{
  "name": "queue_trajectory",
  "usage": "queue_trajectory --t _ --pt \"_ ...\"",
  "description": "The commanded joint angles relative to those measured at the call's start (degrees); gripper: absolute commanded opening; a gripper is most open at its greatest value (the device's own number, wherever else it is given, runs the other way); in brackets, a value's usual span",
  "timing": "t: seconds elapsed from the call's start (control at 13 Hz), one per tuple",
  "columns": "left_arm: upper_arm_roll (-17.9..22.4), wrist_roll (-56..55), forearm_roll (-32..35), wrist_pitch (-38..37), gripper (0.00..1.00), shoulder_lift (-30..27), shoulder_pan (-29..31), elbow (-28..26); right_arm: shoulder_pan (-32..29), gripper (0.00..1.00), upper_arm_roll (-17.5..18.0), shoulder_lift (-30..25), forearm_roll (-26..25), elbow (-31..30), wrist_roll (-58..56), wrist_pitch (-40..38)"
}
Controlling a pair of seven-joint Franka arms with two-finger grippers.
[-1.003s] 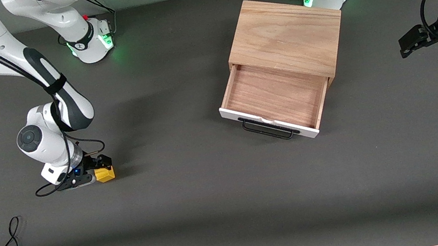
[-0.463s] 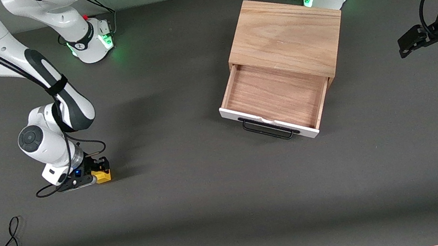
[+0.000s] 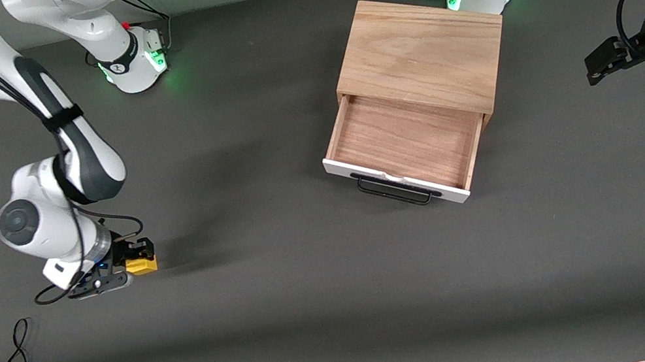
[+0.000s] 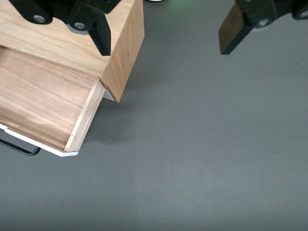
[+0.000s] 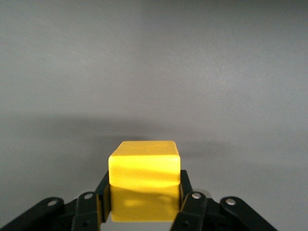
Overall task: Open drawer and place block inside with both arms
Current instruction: 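Close the right gripper on the yellow cube, then carry the yellow cube with the right gripper over the open drawer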
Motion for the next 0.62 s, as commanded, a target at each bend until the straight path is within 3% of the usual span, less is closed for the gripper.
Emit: queue_trajectory --t 0.0,0.23,0.39,0.54 --pt "0.63 2.21 0.02 -0.29 1.00 -0.70 -0.36 -0.49 0.52 0.02 5.86 -0.32 2.18 16.13 10.31 -18.99" --pt "0.71 2.21 0.02 -0.12 1.00 -0.70 -0.36 -0.40 2.10 0.02 13.51 0.21 2.19 28.64 23.77 -29.22" --pt "0.80 2.21 0.02 -0.11 1.00 -0.70 -0.28 -0.31 3.41 0.02 19.39 1.44 1.75 32.96 32.28 -30.83" --pt "0.80 2.21 0.02 -0.11 1.00 -0.61 -0.27 -0.13 8.66 0.02 21.70 4.33 1.22 36.55 41.51 -30.48"
